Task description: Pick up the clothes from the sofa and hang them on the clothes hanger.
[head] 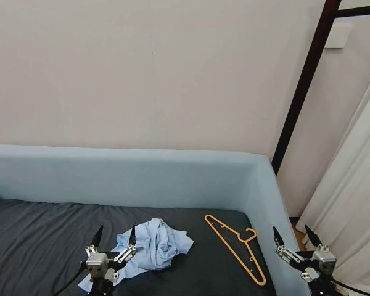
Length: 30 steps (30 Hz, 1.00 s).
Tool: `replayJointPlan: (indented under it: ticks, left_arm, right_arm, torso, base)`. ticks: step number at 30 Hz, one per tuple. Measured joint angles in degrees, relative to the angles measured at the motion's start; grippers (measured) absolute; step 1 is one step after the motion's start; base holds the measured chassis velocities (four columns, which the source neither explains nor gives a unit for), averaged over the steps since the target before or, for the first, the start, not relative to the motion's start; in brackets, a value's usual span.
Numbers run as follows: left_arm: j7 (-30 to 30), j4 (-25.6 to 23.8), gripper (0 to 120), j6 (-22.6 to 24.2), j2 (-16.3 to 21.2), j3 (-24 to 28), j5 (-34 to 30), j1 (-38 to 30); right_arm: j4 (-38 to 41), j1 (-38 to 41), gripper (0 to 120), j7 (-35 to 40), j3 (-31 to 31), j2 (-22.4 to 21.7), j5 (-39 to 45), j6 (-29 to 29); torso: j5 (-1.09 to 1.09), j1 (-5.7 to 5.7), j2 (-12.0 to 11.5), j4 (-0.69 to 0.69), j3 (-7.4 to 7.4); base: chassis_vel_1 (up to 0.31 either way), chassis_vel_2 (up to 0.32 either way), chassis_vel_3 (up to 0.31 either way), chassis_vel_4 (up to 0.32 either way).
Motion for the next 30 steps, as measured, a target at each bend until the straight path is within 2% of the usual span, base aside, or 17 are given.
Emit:
replayJointPlan:
  ticks: [3, 5, 6, 9, 24, 30]
  left_arm:
    - [0.70, 0.55, 100, -1.26, -0.07, -0.11, -0.38, -0.32]
    - [0.78, 0.59, 100, -1.46, -0.39, 0.02, -0.96, -0.49]
    - [0.87, 0.49, 100, -1.47, -1.02, 0.22, -1.20, -0.80]
    - [0.94, 0.52, 100, -1.49, -1.52, 0.38, -1.36, -1.13]
    - [1.19, 0.81, 100, -1.44, -2.69, 1.20, -2.14, -1.94]
    - [-0.75, 0.42, 100, -1.84, -3.18, 1.46, -1.76, -1.50]
  right_arm:
    - [-0.01, -0.12, 100, -0.25, 0.37, 0.18, -1.28, 0.53]
    - [-0.16, -0.05, 100, -0.93, 0.27, 0.22, 1.03, 0.72]
    - [-0.16, 0.06, 100, -2.30, -0.36, 0.20, 6.30, 0.62]
    - [-0.17, 0.29, 100, -2.86, -0.77, 0.12, 9.06, 0.41]
    - [-0.27, 1.35, 100, -2.95, -2.03, 0.25, 9.91, 0.15]
    - [-1.43, 2.63, 100, -1.38, -3.53, -1.26, 13.72, -1.22]
  torso:
    - [0.00, 0.00, 0.00, 0.00, 0.00]
    - [0.00, 0.00, 0.00, 0.01, 0.00]
    - [0.01, 0.00, 0.00, 0.01, 0.00]
    - [0.01, 0.00, 0.00, 0.01, 0.00]
    - [0.01, 0.00, 0.00, 0.01, 0.00]
    - [0.01, 0.00, 0.00, 0.00, 0.00]
  base:
    - [0.000, 0.000, 0.000, 0.000]
    - [0.000, 0.000, 0.000, 0.000]
    - [0.000, 0.000, 0.000, 0.000]
    - [0.000, 0.000, 0.000, 0.000]
    - [0.000, 0.000, 0.000, 0.000]
    - [0.000, 0.000, 0.000, 0.000]
